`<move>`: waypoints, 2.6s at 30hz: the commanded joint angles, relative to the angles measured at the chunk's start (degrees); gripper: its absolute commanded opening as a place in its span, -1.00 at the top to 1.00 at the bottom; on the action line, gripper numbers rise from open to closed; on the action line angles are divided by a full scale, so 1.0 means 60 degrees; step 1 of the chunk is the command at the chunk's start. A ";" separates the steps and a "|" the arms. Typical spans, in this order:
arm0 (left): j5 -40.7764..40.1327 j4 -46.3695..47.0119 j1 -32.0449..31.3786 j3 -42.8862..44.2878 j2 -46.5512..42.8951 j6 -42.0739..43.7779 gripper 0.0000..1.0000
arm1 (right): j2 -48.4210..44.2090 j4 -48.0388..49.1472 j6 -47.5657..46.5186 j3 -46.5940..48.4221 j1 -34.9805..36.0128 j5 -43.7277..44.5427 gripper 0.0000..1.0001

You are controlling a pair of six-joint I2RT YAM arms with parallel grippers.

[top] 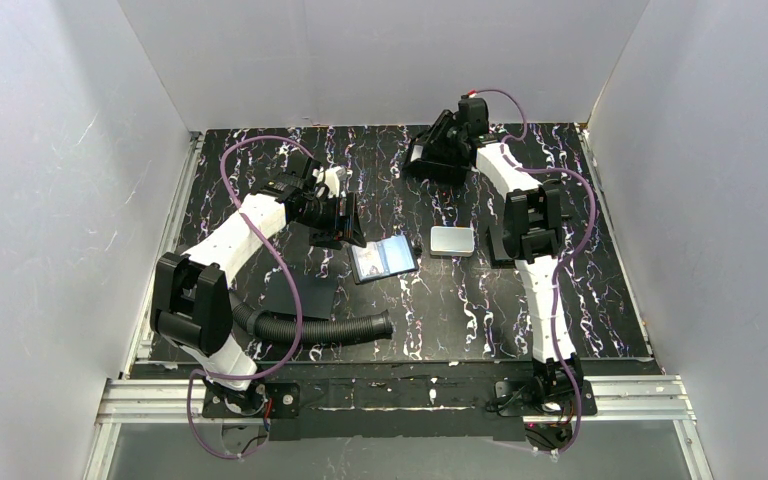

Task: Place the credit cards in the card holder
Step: Pick up the credit card from the storage box.

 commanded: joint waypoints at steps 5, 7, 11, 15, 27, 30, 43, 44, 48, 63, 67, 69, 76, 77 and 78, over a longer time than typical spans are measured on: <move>0.0251 0.0004 -0.0040 0.0114 -0.0531 0.0068 -0.36 | 0.0002 0.0658 0.0270 0.0298 -0.0024 -0.0181 0.16; 0.0272 0.0018 -0.0035 0.0102 -0.0533 0.0057 -0.36 | 0.0045 0.0594 0.0281 0.0313 -0.0028 -0.0183 0.21; 0.0268 0.0033 -0.0040 0.0073 -0.0550 0.0062 -0.36 | 0.0060 0.0519 0.0257 0.0310 -0.0028 -0.0142 0.35; 0.0258 0.0039 -0.0043 0.0069 -0.0581 0.0063 -0.37 | 0.0003 0.0430 0.0169 0.0358 -0.0039 -0.0065 0.41; 0.0284 0.0091 -0.0041 0.0094 -0.0539 0.0020 -0.37 | -0.0507 0.0062 -0.0248 0.0303 -0.0125 0.0284 0.63; 0.0306 0.0092 -0.0044 0.0114 -0.0535 0.0025 -0.37 | -0.0640 0.0012 -0.0336 0.0191 -0.0155 0.0366 0.67; 0.0357 0.0092 -0.0035 0.0180 -0.0452 0.0034 -0.37 | -0.1192 -0.0563 -0.1004 0.0310 -0.0171 0.0986 0.85; 0.0364 0.0092 -0.0037 0.0197 -0.0448 0.0028 -0.37 | -0.1218 -0.0646 -0.1068 0.0354 -0.0171 0.1033 0.87; 0.0385 0.0092 -0.0037 0.0208 -0.0432 -0.0001 -0.37 | -0.1386 -0.0848 -0.1347 0.0413 -0.0171 0.1206 0.91; 0.1245 0.0023 0.0137 0.0875 -0.0282 -0.0601 -0.49 | -0.3904 -0.1129 -0.2986 -0.1173 -0.0206 0.0867 0.97; 0.3108 0.1413 0.0758 0.0688 -0.0307 -0.2241 -0.49 | -0.5364 0.0422 -0.2606 -0.3451 -0.0344 -0.1680 0.97; 0.4072 0.3269 0.1089 -0.0002 -0.0434 -0.4078 -0.49 | -0.6004 0.2420 -0.1325 -0.5354 -0.0334 -0.3406 0.97; 0.4413 0.9730 0.1328 -0.2073 -0.0706 -0.8806 -0.55 | -0.7397 1.1062 0.5326 -1.0778 0.0384 -0.4925 0.97; 0.4269 1.0102 0.1327 -0.2260 -0.0796 -0.9044 -0.57 | -0.7454 1.1775 0.5906 -1.1252 0.0491 -0.4817 0.97; 0.4158 1.0368 0.1327 -0.2402 -0.0871 -0.9235 -0.57 | -0.7498 1.2503 0.6652 -1.1687 0.0603 -0.4664 0.97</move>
